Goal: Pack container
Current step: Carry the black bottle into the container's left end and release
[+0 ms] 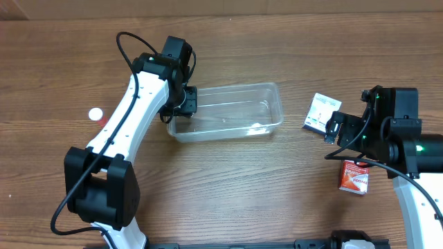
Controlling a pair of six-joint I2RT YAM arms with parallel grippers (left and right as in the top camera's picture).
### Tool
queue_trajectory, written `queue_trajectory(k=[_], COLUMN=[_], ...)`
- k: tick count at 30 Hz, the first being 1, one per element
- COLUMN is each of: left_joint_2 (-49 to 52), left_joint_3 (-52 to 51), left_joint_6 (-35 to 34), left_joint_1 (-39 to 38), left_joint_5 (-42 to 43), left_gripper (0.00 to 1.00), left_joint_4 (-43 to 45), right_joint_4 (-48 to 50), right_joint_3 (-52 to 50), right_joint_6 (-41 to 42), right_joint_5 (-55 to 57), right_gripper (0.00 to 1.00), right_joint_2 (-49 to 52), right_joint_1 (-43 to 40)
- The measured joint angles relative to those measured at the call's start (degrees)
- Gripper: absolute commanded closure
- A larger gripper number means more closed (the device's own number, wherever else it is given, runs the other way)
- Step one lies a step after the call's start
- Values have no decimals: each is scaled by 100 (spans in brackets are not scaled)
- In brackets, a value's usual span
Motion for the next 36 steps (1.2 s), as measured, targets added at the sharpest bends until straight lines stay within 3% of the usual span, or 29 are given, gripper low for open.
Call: queue_trajectory(k=[10, 12, 14, 19, 36], left_joint_2=[616, 601, 605, 643, 503], left_joint_3=[0, 9, 9, 44, 2149], left_joint_6=[-22, -22, -24, -83, -151], left_joint_1=[0, 0, 0, 0, 87], left_joint_5=[-208, -214, -223, -249, -468], left_gripper=[93, 70, 55, 41, 30], left_joint_4=[74, 59, 61, -114, -1808], right_joint_4=[0, -4, 0, 0, 9], right_joint_3=[0, 0, 0, 0, 0], right_joint_6=[0, 2, 0, 0, 0], right_joint_5=[0, 2, 0, 0, 2], right_gripper=[0, 0, 0, 0, 0], right_joint_2=[0, 0, 0, 4, 7], right_joint_1=[0, 0, 0, 0, 0])
